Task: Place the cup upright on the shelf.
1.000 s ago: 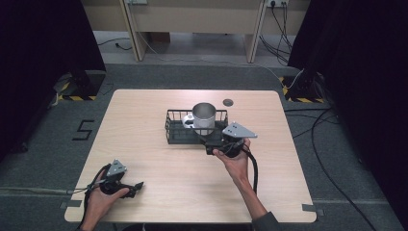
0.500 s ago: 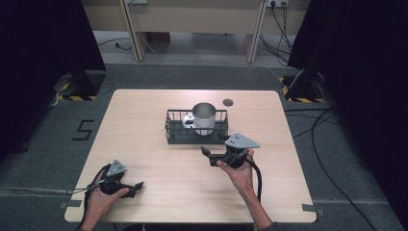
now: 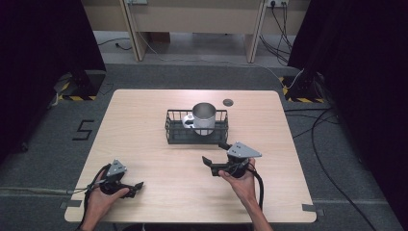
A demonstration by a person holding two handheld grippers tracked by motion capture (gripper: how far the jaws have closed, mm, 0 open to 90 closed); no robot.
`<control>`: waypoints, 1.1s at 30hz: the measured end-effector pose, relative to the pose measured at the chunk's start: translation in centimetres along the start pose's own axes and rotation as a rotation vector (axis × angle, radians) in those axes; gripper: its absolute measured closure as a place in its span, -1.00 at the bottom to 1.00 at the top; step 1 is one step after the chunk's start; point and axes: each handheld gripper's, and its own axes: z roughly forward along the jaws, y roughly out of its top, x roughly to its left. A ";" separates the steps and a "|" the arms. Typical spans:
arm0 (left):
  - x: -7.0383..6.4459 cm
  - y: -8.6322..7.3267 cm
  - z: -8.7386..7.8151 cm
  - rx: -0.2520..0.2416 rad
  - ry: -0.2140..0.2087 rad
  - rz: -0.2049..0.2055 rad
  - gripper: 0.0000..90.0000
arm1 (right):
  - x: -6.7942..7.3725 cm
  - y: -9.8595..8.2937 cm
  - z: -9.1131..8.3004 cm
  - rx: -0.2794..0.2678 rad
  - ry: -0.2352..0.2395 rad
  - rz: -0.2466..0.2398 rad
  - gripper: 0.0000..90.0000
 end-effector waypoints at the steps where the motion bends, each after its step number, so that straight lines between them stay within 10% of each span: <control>1: 0.0 0.0 0.0 0.000 0.000 0.001 -1.00 | 0.1 -0.2 -0.1 0.006 -0.002 0.003 -0.66; 33: 0.0 0.0 0.0 0.000 -0.001 0.001 -1.00 | 1.6 -3.9 -2.5 0.120 -0.012 -0.019 -0.66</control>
